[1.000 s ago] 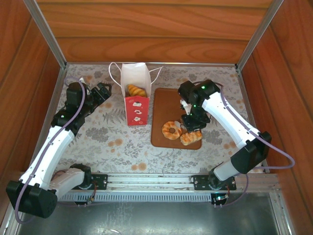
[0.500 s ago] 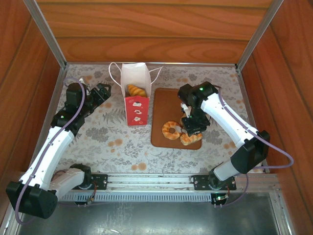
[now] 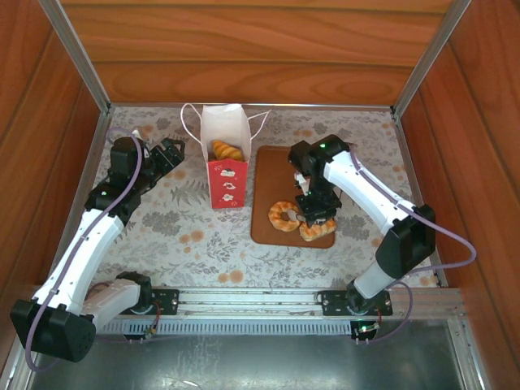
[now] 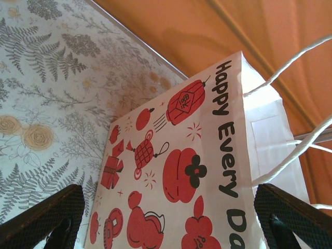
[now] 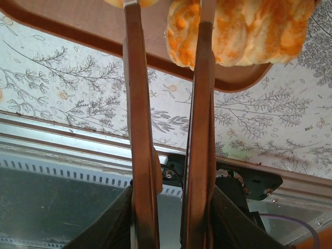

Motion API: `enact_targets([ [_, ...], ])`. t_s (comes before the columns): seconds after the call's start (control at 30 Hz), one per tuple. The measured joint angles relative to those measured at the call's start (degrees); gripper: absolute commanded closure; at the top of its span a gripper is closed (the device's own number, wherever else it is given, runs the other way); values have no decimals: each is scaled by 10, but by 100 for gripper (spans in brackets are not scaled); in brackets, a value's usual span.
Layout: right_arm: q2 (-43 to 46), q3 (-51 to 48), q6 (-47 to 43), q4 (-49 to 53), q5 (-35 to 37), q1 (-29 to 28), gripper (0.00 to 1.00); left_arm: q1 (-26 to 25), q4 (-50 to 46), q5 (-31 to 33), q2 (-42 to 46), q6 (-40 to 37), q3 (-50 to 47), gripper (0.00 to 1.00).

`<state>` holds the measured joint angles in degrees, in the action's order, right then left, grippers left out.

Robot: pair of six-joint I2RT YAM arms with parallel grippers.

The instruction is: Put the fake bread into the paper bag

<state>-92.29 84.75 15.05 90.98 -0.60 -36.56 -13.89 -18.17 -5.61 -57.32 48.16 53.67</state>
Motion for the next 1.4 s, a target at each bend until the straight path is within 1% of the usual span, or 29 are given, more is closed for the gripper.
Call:
enact_targets([
  [0.2, -22, 9, 0, -7, 0, -10, 68, 0, -2, 3, 0, -2, 0, 10],
  [0.5, -20, 26, 1, -20, 23, -14, 79, 1, -9, 4, 1, -4, 2, 10],
  [0.57, -14, 26, 1, -25, 31, -13, 82, 3, -16, 4, 1, -6, 12, 10],
  [0.73, 0, 36, 1, -30, 57, -8, 84, 6, -25, 2, -2, -15, 61, 10],
  [1.07, 61, 49, 0, -68, 77, 41, 86, 7, -31, -23, 1, -17, 70, 10],
  [1.2, 67, 61, -4, -79, 82, 64, 86, 7, -40, -37, 9, -17, 71, 11],
  [1.4, 73, 73, -14, -92, 87, 99, 86, 7, -60, -50, 6, -17, 106, 11],
])
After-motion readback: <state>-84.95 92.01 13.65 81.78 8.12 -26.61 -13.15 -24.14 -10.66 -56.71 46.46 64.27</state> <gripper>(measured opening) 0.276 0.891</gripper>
